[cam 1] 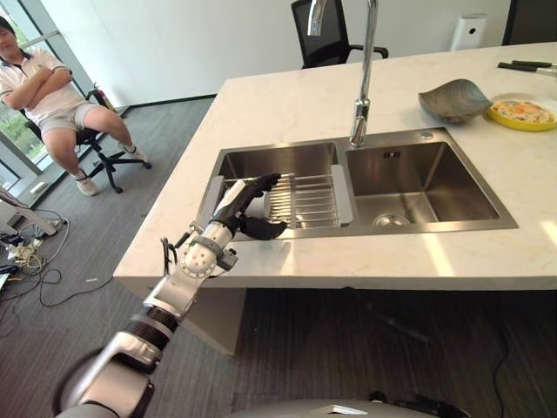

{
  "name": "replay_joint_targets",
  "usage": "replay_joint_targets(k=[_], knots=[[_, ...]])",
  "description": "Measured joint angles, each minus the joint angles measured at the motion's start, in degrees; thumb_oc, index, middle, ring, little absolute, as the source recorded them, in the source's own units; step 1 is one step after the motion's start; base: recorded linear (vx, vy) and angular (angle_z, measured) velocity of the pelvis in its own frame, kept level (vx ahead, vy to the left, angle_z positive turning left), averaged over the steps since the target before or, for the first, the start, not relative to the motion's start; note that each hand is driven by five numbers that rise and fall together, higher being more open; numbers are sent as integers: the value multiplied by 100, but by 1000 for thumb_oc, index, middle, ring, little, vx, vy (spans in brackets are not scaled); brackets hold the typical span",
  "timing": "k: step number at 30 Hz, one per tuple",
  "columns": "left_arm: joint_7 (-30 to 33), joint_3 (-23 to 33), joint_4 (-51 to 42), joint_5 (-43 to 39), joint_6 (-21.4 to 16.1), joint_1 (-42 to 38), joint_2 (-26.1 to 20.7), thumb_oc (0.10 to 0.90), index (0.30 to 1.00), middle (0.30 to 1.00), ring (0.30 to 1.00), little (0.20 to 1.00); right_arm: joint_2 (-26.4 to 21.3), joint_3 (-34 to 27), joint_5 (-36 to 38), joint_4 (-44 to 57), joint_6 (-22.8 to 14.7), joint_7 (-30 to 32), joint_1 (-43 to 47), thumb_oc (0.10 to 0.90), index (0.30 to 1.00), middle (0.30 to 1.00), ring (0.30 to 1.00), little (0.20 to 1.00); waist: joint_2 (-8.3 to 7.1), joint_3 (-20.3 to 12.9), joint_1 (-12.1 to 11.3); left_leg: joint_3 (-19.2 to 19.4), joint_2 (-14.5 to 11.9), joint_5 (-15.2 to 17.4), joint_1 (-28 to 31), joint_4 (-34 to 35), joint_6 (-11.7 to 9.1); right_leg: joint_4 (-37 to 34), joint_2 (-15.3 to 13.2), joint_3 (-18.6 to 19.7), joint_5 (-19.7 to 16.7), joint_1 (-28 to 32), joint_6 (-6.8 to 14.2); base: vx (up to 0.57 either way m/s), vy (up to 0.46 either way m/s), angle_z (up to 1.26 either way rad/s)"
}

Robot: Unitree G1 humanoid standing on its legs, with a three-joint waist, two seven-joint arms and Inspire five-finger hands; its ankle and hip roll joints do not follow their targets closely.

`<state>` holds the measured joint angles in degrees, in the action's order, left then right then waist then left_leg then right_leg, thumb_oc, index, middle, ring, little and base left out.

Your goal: Place the dishes in the dishwasher.

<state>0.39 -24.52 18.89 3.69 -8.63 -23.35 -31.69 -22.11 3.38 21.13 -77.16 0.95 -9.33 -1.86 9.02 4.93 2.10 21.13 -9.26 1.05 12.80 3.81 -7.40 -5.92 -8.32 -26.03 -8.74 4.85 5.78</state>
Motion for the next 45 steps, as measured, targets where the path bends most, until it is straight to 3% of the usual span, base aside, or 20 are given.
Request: replay_joint_targets(k=[6,14,23,27,32,37,45], knots=[[107,-239,173,1041,-248,-296,-265,800,900,900,900,900,16,4,149,7,1,20,5,800,900,900,900,900,3,-17,16,59,108,24,1,30,41,1,-40,90,-43,-60,1,28,39,-5],[461,-562,891,1850,-291,-747,-442,800,900,900,900,900,66,7,149,32,-6,87,56,800,900,900,900,900,-68,-49,59,151,133,28,31,96,48,22,-38,166,-62,-112,-10,19,30,-5],[701,-704,1541,2405,-96,-1016,-522,800,900,900,900,900,162,5,153,7,0,119,113,800,900,900,900,900,-203,-120,149,329,170,32,4,130,54,22,-39,312,-98,-276,13,14,23,-10],[777,-1053,1987,2616,-23,-1385,-530,800,900,900,900,900,157,9,169,57,-6,111,74,800,900,900,900,900,-221,-117,151,340,180,34,-32,132,58,22,-46,324,-102,-318,25,0,31,-1],[790,-1054,2263,2676,302,-1410,-695,800,900,900,900,900,136,-9,167,203,-23,3,-37,800,900,900,900,900,-300,-87,328,498,214,33,-167,131,59,26,-41,487,-188,-560,-30,-13,17,-16],[793,-1066,2475,2858,344,-1416,-714,800,900,900,900,900,135,1,153,177,17,0,-131,800,900,900,900,900,-424,5,409,540,218,34,-182,131,62,24,-38,532,-193,-605,-32,0,5,-5],[810,-1133,3236,2902,620,-1950,-623,800,900,900,900,900,152,10,153,194,27,-1,-144,800,900,900,900,900,-402,128,447,622,243,45,-263,131,80,24,-49,604,-198,-740,0,-2,4,-5]])
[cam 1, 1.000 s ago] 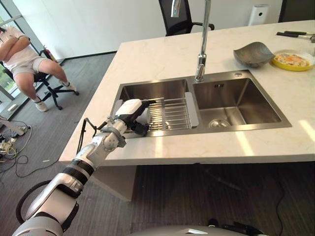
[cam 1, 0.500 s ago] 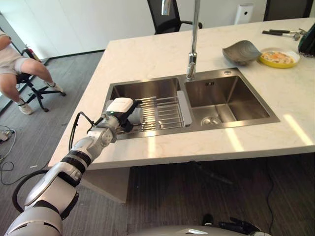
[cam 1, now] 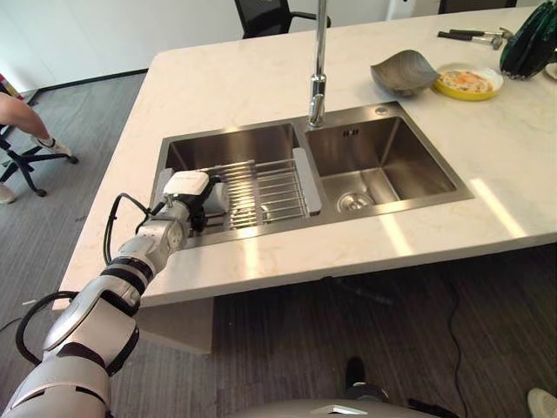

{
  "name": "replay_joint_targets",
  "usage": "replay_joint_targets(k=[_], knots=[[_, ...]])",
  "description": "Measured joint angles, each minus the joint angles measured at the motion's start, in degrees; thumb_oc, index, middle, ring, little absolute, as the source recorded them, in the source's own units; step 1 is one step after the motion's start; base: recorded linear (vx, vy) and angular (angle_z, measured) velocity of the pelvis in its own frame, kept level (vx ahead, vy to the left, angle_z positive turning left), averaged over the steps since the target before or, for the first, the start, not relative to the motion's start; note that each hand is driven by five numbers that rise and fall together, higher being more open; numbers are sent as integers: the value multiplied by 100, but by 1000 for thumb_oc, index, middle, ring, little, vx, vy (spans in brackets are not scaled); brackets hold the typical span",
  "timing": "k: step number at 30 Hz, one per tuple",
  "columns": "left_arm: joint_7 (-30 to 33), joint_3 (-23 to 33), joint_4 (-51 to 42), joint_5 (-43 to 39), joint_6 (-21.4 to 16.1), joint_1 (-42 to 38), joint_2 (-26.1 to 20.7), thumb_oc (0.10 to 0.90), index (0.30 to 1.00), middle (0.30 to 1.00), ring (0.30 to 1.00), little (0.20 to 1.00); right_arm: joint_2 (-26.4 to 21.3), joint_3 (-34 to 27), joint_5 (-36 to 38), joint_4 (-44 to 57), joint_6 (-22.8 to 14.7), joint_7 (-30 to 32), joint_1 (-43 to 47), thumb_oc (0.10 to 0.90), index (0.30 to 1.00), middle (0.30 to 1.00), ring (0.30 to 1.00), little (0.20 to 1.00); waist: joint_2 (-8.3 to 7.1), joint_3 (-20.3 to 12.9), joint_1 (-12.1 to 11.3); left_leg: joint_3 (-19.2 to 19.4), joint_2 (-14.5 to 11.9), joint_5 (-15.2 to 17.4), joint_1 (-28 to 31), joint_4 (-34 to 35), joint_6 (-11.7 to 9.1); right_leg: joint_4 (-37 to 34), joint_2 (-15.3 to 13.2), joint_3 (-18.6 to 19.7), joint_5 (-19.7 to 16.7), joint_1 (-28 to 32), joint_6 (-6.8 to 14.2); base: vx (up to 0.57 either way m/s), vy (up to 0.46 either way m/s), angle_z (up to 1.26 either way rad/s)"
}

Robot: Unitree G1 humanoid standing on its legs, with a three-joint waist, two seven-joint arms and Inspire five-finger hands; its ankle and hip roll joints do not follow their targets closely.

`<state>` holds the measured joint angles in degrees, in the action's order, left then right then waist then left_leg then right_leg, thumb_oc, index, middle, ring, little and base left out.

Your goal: Place the dishes in the dishwasher.

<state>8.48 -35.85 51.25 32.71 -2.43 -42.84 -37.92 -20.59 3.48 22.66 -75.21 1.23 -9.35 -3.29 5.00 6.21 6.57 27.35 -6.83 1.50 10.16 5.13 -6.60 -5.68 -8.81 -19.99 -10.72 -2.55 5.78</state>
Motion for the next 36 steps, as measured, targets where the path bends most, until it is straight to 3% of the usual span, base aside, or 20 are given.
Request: replay_joint_targets(k=[19,36], knots=[[-375,-230,248,209,156,-749,45,800,900,900,900,900,-8,165,11,151,19,8,176,800,900,900,900,900,-19,235,-50,2,12,3,-72,0,8,2,-15,-11,-39,-66,-37,0,0,0],[-694,-254,192,-117,199,-812,20,800,900,900,900,900,-60,239,8,181,231,15,246,800,900,900,900,900,22,275,-68,-125,10,-4,-34,0,17,2,-47,-213,-44,47,-43,-2,1,3]])
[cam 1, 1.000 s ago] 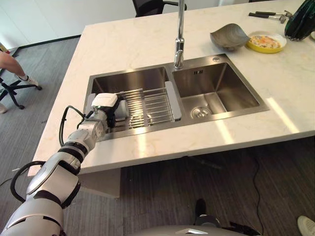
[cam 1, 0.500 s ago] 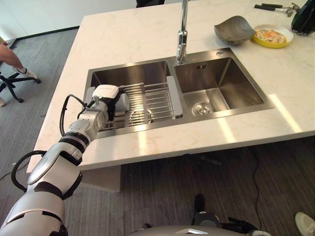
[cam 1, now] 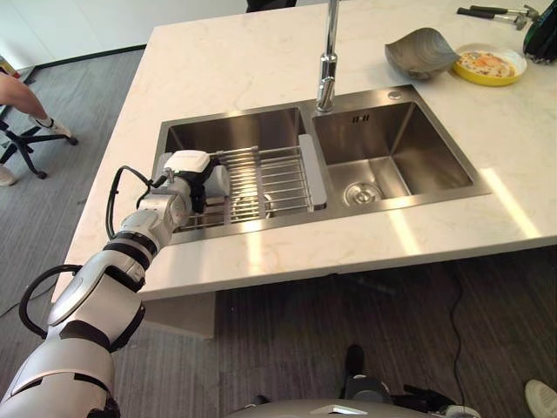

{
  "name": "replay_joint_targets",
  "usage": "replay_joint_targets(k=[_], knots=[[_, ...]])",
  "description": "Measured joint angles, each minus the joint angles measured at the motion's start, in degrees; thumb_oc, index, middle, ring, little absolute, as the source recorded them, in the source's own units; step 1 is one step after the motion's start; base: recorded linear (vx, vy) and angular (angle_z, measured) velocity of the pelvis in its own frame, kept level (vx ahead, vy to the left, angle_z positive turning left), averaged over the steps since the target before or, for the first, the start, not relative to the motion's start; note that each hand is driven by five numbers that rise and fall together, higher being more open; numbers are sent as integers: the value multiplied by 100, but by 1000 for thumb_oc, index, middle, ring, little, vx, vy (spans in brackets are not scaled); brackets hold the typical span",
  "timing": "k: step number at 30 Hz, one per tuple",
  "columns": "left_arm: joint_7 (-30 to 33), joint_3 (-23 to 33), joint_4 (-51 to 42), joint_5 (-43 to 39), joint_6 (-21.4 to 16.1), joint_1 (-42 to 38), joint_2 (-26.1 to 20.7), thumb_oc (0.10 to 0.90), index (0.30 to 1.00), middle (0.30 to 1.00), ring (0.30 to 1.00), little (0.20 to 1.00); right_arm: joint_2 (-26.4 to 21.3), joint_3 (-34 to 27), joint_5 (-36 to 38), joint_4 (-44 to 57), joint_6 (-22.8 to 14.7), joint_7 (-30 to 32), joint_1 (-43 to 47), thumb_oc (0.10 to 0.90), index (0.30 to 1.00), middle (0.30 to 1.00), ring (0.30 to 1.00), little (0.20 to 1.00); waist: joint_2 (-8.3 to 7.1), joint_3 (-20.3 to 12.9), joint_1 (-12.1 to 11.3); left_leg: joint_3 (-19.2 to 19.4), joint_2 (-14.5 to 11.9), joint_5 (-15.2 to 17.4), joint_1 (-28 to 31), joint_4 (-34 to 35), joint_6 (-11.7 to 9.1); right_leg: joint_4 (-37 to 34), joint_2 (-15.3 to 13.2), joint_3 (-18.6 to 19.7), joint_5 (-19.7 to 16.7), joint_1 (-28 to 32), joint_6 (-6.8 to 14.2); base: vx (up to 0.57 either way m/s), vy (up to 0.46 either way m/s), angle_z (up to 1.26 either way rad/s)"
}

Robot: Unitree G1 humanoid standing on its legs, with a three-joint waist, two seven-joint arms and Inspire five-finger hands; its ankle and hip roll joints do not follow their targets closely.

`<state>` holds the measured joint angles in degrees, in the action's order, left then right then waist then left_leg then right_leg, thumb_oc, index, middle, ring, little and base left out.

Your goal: Place the dishes in the dishwasher.

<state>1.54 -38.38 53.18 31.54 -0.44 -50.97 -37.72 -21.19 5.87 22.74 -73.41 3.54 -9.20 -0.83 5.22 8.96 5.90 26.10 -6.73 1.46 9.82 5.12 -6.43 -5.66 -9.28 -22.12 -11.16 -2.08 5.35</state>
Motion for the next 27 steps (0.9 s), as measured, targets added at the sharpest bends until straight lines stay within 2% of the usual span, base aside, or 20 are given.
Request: replay_joint_targets(k=[3,4,5,16,22,24,26,27], knots=[[-23,-94,0,2,2,-7,-17,800,900,900,900,900,-11,1,-2,-8,5,0,1,800,900,900,900,900,3,0,-32,-19,8,0,18,0,0,-1,-20,-33,2,33,0,-7,3,5],[-23,-103,-2,3,-2,-7,-17,489,434,434,434,434,-16,2,-2,-16,12,0,0,800,900,900,900,900,4,1,-51,-23,12,-1,18,0,3,-1,-24,-40,2,37,1,0,0,0],[-18,-125,-7,4,-10,-8,-17,400,300,300,300,300,-17,4,-2,-26,14,0,3,800,900,900,900,900,4,0,-62,-29,13,-4,21,0,7,-1,-26,-46,2,43,0,0,0,0],[35,-184,-35,78,-32,-9,-21,400,300,300,300,300,-38,32,-2,-38,9,1,28,800,900,900,900,900,16,-5,-91,-47,8,-18,47,-2,26,1,-35,-90,1,98,-1,-11,-6,1],[188,-577,-259,537,-168,-1,-193,400,300,300,300,300,-89,173,-5,18,-28,1,12,800,900,900,900,900,17,-6,-126,-55,-4,-24,95,-2,34,-1,-31,-100,1,145,-1,-21,-36,0],[236,-630,-791,575,-343,131,-481,400,300,300,300,300,-87,205,-3,54,-94,13,-18,800,900,900,900,900,13,-2,-134,-74,-12,-29,93,-1,38,-3,-26,-113,2,150,-2,-25,-59,4],[306,-627,-1043,564,-479,154,-550,400,300,300,300,300,-90,208,-5,60,-139,27,-44,800,900,900,900,900,21,1,-184,-128,-34,-32,99,-4,40,-3,-34,-153,5,191,-3,-15,-108,9],[332,-623,-1485,554,-496,287,-751,400,300,300,300,300,-80,212,-6,66,-166,41,-46,800,900,900,900,900,21,1,-187,-140,-37,-32,104,-5,40,-4,-35,-162,8,203,-4,-2,-126,11]])
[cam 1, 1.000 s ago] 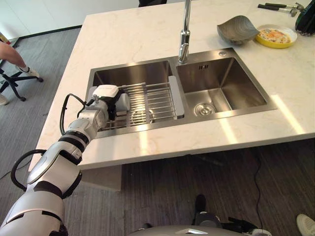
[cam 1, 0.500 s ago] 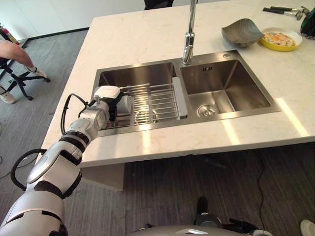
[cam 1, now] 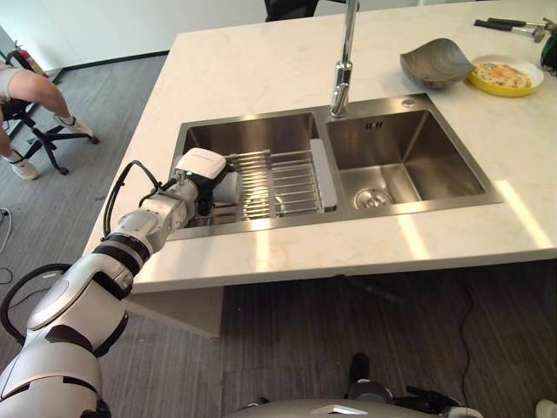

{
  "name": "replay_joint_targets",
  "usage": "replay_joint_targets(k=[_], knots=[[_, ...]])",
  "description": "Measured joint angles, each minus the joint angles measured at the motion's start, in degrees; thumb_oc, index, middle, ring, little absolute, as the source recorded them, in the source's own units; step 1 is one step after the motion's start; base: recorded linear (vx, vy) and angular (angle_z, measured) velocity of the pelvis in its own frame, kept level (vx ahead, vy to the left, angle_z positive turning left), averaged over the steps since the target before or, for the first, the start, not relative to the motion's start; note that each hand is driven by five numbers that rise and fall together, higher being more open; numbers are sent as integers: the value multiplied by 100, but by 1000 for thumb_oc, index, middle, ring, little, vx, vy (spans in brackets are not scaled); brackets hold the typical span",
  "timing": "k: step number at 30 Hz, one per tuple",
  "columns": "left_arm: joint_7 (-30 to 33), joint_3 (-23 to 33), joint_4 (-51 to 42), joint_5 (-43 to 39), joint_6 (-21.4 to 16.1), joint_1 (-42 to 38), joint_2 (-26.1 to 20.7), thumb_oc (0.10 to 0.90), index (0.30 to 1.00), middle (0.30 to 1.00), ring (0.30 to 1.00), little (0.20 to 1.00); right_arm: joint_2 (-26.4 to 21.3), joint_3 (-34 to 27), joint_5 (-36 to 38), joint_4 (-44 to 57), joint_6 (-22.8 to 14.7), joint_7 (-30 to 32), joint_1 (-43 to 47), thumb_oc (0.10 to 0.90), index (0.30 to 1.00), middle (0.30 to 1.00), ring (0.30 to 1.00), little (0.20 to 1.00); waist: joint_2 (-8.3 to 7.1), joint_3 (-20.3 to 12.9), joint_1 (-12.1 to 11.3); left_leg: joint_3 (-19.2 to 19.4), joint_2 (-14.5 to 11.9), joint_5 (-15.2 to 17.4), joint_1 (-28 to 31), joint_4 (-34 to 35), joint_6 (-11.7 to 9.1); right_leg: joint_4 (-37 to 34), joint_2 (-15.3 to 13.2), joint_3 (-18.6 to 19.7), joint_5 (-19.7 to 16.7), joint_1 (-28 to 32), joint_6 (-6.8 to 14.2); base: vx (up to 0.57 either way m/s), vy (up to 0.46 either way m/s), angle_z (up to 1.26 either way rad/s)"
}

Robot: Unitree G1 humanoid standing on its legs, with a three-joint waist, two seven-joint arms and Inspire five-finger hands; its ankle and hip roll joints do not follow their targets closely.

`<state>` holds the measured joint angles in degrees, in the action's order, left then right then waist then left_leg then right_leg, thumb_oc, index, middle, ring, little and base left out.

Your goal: Place the dishes in the dishwasher.

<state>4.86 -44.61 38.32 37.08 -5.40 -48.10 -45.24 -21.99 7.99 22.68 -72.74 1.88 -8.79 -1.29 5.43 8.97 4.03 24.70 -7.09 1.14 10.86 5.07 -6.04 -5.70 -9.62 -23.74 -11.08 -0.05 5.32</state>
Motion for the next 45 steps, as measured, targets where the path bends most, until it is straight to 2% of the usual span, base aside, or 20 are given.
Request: replay_joint_targets(k=[2,6,7,9,14,17,18,19,20,23,25,26,29,33,36,38,40,43,44,45], knots=[[361,914,-951,-395,-314,884,-39,400,300,300,300,300,82,-17,-7,23,-102,83,-164,800,900,900,900,900,12,0,-10,-64,-47,-1,106,-46,0,-10,14,-115,89,189,18,-3,-96,20],[598,1199,-1354,-963,-463,1334,48,400,300,300,300,300,99,-11,-12,34,-129,112,-253,800,900,900,900,900,19,-4,-84,-181,-83,0,181,-41,-2,-23,78,-177,161,315,28,-29,-172,14],[484,2216,-2013,-1498,-436,2174,268,400,300,300,300,300,140,-187,-21,134,-146,117,-190,800,900,900,900,900,9,-2,7,-231,-138,24,91,-231,-35,17,64,-250,221,334,41,-8,-224,1],[560,3194,-2637,-2569,-626,2953,998,400,300,300,300,300,183,-223,-20,164,-199,113,-353,800,900,900,900,900,-36,-6,-72,-299,-150,50,92,-524,-48,-22,52,-248,243,475,6,-5,-170,-2],[431,4124,-3441,-4688,-931,3620,1821,400,300,300,300,300,28,99,-353,316,-212,65,-446,800,900,900,900,900,18,-121,-410,-496,-307,-180,-89,-1103,-402,-4,19,-333,379,638,-81,-72,-173,7],[151,4355,-3934,-5857,-1020,3951,2445,400,300,300,300,300,-8,302,-707,501,-210,-14,-535,800,900,900,900,900,-108,-85,-694,-1060,-356,-821,-608,-1352,-835,104,-65,-788,566,706,-266,-153,-180,84],[-87,4340,-3932,-6021,-1011,4041,2301,400,300,300,300,300,-26,457,-747,505,-233,-64,-600,800,900,900,900,900,-190,-120,-863,-1161,-273,-1513,-516,-623,-848,45,-42,-1105,612,726,-366,-202,-161,129],[-147,4338,-3931,-6131,-1013,4044,2231,400,300,300,300,300,-6,452,-804,502,-233,-69,-647,800,900,900,900,900,-217,-98,-909,-1064,-308,-1947,-464,-142,-705,57,-25,-1445,632,719,-521,-226,-168,165],[-147,4359,-3930,-6209,-1008,4055,2174,400,300,300,300,300,-51,431,-922,502,-234,-77,-601,800,900,900,900,900,-202,-102,-883,-612,-500,-1979,-513,-43,-659,31,28,-1792,721,766,-625,-162,-116,155],[-169,4456,-3910,-6416,-923,4097,1831,400,300,300,300,300,-99,404,-1036,515,-271,-135,-595,800,900,900,900,900,-303,-46,-830,862,-1193,-1875,-465,-144,-796,38,60,-2661,873,889,-699,-172,-46,146],[-166,4593,-3913,-6442,-917,4162,1788,400,300,300,300,300,-151,239,-1136,548,-296,-148,-565,800,900,900,900,900,-279,-49,-888,940,-1306,-1836,-408,-246,-838,70,72,-2471,934,811,-721,-460,21,105],[-237,4703,-3928,-6470,-908,4295,1732,400,300,300,300,300,-106,131,-1118,581,-292,-149,-562,800,900,900,900,900,-325,-11,-990,1024,-1212,-1680,-351,-783,-879,80,-49,-2690,819,851,-754,-480,69,69],[-339,4745,-3943,-6472,-903,4550,1889,400,300,300,300,300,-6,-53,-970,414,-279,-98,-817,800,900,900,900,900,-441,-5,-661,863,-930,-1105,-405,-2078,-876,40,-271,-3778,830,1239,-529,-295,153,156],[-374,4761,-4079,-6336,-894,4651,1893,400,300,300,300,300,128,-386,-658,398,-254,-59,-1043,800,900,900,900,900,-484,-86,-304,1095,-806,-619,-460,-1804,-300,1012,-687,-4908,1071,1251,-396,-207,325,165],[-325,4774,-4078,-6099,-876,4754,1877,400,300,300,300,300,239,-657,-611,310,-239,-2,-1179,800,900,900,900,900,-428,-113,-52,949,-397,-299,-526,-923,377,1680,-874,-3818,1470,848,-271,-91,319,188],[-252,4887,-4076,-5896,-809,4952,1873,400,300,300,300,300,354,-660,-620,164,-201,39,-1137,800,900,900,900,900,-542,-217,-213,787,-126,-118,-632,-714,541,1848,-1095,-3580,1409,762,-80,-107,697,121],[-234,4995,-4078,-5514,-747,5198,1846,400,300,300,300,300,222,-653,-692,-18,-189,150,-1003,800,900,900,900,900,-480,-231,-402,762,6,127,-785,-899,549,1878,-1308,-3757,1234,840,135,-22,328,46],[-267,5060,-4066,-5155,-662,5339,1762,400,300,300,300,300,194,-937,-677,-5,-201,238,-1052,800,900,900,900,900,-428,-228,-400,316,326,291,-906,-1112,680,2053,-1585,-3755,834,1127,-41,207,548,100],[-276,5052,-4062,-5066,-664,5325,1802,400,300,300,300,300,176,-1260,-623,-16,-209,232,-1089,800,900,900,900,900,-434,-186,-296,249,331,502,-1010,-1360,736,2470,-1814,-3223,718,1153,97,135,301,173],[-213,4744,-4010,-4986,-668,5159,1760,400,300,300,300,300,181,-1229,-380,378,-154,332,-1318,800,900,900,900,900,-397,-114,-2,-222,547,607,-1044,-1541,948,3284,-2046,-2144,590,1081,-60,133,231,261]])
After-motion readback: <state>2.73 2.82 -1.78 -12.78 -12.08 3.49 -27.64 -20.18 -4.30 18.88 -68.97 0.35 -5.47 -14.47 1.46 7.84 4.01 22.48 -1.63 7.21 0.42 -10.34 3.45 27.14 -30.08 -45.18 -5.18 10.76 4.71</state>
